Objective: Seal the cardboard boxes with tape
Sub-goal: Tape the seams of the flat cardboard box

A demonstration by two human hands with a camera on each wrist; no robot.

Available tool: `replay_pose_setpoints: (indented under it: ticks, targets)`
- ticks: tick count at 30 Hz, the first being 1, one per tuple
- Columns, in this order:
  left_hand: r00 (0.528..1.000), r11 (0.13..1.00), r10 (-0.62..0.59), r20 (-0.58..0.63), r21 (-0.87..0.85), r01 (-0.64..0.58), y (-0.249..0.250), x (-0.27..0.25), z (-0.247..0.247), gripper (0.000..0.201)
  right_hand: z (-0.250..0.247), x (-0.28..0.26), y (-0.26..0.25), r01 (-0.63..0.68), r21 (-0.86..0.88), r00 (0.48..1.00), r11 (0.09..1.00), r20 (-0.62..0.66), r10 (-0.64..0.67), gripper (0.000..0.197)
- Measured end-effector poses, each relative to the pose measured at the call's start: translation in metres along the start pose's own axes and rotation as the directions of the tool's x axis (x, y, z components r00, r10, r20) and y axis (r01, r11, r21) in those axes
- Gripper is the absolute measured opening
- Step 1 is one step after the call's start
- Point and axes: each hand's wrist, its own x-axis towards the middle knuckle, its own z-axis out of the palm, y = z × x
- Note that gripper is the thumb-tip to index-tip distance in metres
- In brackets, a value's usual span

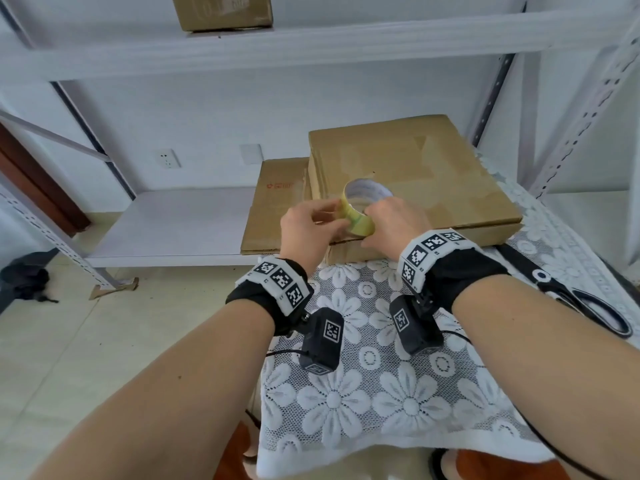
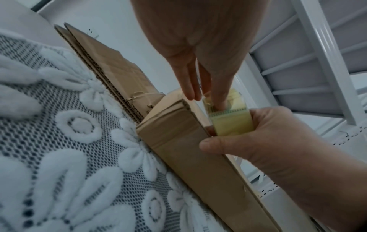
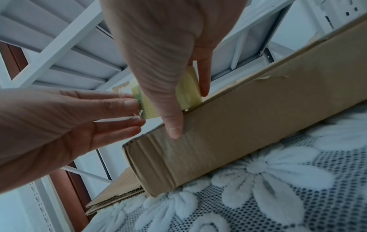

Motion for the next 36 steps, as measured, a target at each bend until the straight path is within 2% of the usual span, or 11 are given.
replay_pose_setpoints:
  ticks: [3, 6, 11, 22, 28, 34, 36]
  targets:
    - [0.998, 0.999, -0.035, -0.048, -0.016, 0.035, 0.000, 0.001, 0.002, 0.016, 0.002, 0.000, 0.001, -0.012, -0.008, 1.000, 1.000, -0.006, 0.011, 0.009]
    - [0.997, 1.000, -0.028, -0.074, 0.006, 0.028, -0.002, 0.001, 0.004, 0.009, 0.004, 0.003, 0.002, -0.024, 0.012, 1.000, 1.000, -0.005, 0.024, 0.013]
    - [0.998, 0.998, -0.057, -0.027, -0.016, 0.056, -0.003, 0.002, 0.002, 0.009, 0.003, 0.004, 0.003, -0.029, 0.000, 1.000, 1.000, 0.006, 0.029, 0.019]
    - [0.999, 0.994, 0.042, 0.024, 0.102, -0.044, -0.004, -0.005, 0.002, 0.017, 0.004, 0.005, 0.004, -0.028, 0.003, 1.000, 1.000, -0.005, 0.028, 0.022]
    - [1.000, 1.000, 0.016, 0.013, 0.022, -0.016, 0.002, -0.013, 0.008, 0.013, 0.002, 0.006, 0.004, -0.044, 0.029, 0.999, 0.999, 0.009, 0.044, 0.040]
    - [1.000, 1.000, -0.006, 0.000, -0.003, 0.006, 0.005, -0.011, 0.007, 0.007, -0.001, 0.008, 0.003, -0.045, 0.054, 0.999, 0.998, 0.024, 0.044, 0.043]
    - [1.000, 1.000, -0.017, 0.015, -0.013, 0.017, 0.005, -0.010, 0.004, 0.011, -0.001, 0.008, 0.003, -0.041, 0.049, 0.999, 0.998, 0.021, 0.040, 0.043]
